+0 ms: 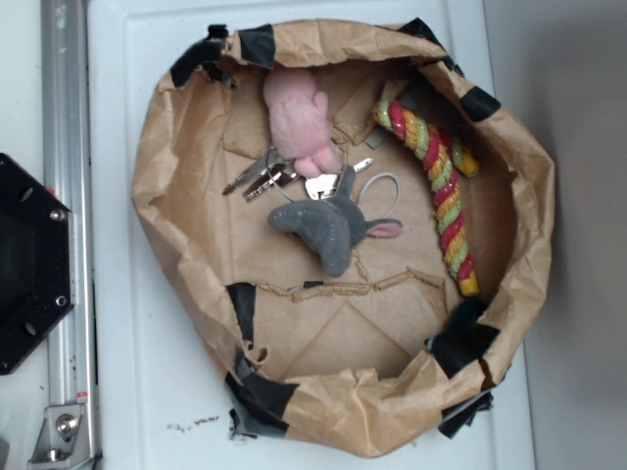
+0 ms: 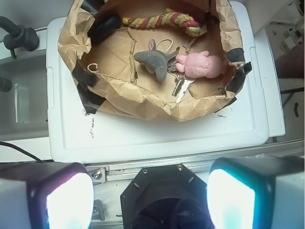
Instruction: Grab the gray animal.
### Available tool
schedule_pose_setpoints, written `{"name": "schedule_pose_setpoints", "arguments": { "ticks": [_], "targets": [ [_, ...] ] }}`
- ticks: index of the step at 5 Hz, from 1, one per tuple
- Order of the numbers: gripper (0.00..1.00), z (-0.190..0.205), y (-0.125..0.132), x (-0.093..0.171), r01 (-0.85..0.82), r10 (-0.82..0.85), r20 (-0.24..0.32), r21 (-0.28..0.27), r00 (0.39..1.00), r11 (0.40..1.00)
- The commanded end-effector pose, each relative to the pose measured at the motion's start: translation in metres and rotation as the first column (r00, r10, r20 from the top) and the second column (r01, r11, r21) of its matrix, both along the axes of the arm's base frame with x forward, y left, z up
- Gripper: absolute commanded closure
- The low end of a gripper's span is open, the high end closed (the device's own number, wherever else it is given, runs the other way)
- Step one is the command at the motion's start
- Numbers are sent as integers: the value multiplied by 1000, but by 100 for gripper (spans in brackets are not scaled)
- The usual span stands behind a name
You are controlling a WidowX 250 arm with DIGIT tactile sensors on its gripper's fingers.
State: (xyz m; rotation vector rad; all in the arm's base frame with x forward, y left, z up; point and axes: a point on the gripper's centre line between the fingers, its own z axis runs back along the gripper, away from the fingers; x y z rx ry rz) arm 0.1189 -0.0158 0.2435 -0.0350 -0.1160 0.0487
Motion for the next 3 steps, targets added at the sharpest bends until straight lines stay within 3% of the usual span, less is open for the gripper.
{"name": "schedule_pose_setpoints", "arguments": {
  "ticks": [1, 2, 3],
  "targets": [
    [0, 0, 0, 0, 0, 0, 0, 0, 1000, 1000],
    [0, -32, 8, 50, -248, 247, -82, -9, 966, 969],
    [0, -73, 12, 95, -480, 478, -115, 12, 871, 877]
  ]
}}
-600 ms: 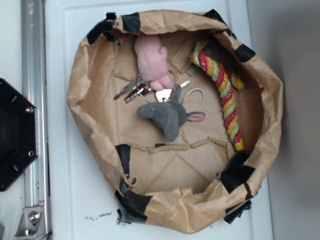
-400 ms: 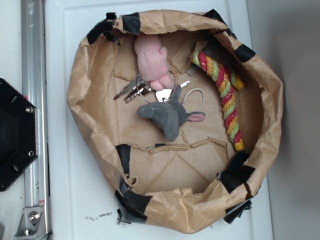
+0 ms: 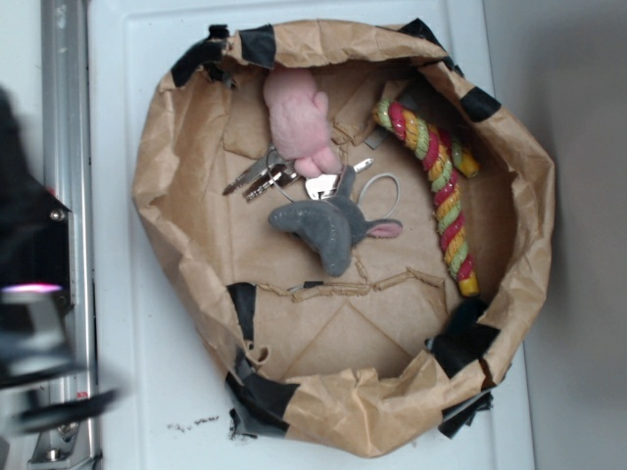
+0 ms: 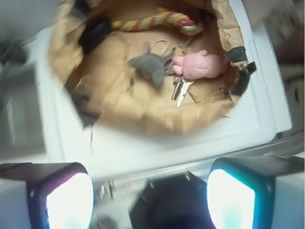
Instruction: Grab the gray animal.
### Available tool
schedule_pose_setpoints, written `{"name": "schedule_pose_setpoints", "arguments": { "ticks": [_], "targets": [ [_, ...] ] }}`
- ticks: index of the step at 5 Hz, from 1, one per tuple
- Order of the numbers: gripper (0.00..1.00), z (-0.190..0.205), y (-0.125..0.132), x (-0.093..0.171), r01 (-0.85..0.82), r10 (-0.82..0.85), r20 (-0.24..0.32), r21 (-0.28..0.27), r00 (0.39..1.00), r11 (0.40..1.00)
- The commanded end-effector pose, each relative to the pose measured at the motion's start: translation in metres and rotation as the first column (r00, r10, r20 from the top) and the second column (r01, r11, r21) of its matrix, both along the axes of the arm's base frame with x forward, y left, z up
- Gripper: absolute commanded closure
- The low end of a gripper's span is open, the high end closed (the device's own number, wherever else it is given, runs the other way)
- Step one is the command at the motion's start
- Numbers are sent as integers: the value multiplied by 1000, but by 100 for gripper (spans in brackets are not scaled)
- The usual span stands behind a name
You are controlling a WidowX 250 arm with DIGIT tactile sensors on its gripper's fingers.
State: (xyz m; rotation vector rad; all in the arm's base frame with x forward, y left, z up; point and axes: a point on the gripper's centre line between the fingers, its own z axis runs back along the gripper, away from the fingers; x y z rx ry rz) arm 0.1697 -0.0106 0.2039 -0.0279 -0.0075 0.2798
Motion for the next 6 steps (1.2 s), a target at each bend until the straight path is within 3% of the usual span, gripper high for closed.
{"name": "schedule_pose_setpoints", "arguments": {
  "ticks": [1, 2, 3, 4, 5, 6],
  "targets": [
    [0, -84, 29, 73, -467, 468, -28, 42, 883, 883],
    [0, -136, 40, 79, -435, 437, -79, 43, 896, 899],
    [0, -167, 31, 86, -331, 330, -72, -4, 941, 944],
    [1, -184, 15, 83, -227, 218, -82, -133, 973, 965],
    [100, -177, 12, 86, -225, 214, -89, -149, 973, 963],
    [100, -133, 15, 96, -207, 210, 5, -143, 978, 968]
  ]
}}
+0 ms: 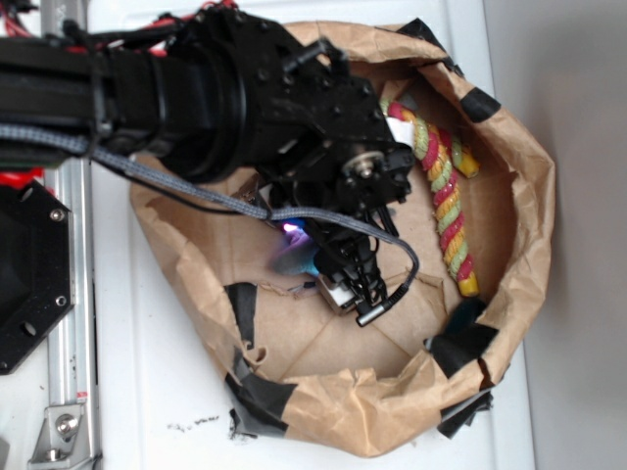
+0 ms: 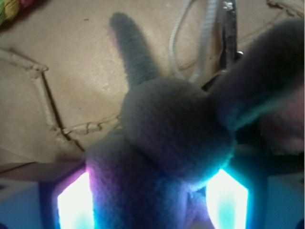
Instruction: Grab the gray animal.
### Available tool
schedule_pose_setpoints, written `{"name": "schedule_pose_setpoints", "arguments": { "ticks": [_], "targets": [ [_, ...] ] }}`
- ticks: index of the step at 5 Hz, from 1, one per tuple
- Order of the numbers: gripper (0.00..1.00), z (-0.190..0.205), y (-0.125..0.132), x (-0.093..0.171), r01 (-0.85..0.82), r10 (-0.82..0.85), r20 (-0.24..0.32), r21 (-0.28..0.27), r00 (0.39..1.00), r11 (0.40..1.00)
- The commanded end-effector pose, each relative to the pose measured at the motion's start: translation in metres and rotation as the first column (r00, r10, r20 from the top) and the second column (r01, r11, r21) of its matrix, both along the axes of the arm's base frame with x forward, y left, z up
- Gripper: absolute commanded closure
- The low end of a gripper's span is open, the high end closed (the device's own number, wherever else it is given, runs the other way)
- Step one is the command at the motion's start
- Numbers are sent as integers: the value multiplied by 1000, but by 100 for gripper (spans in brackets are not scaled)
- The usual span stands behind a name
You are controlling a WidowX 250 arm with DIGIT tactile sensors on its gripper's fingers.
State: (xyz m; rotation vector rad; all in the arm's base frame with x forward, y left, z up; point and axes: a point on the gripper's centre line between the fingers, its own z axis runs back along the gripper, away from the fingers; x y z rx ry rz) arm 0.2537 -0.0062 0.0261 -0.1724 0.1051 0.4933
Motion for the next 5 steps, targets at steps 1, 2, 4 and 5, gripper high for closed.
{"name": "schedule_pose_setpoints", "arguments": {
  "ticks": [1, 2, 4, 5],
  "targets": [
    [100, 96, 12, 23, 73, -82, 198, 53, 977, 996],
    [100, 148, 0, 19, 171, -251, 291, 272, 923, 947],
    [100, 189, -12, 9, 285, -339, 338, 200, 878, 937],
    [100, 186, -19, 2, 282, -356, 316, 256, 879, 925]
  ]
}}
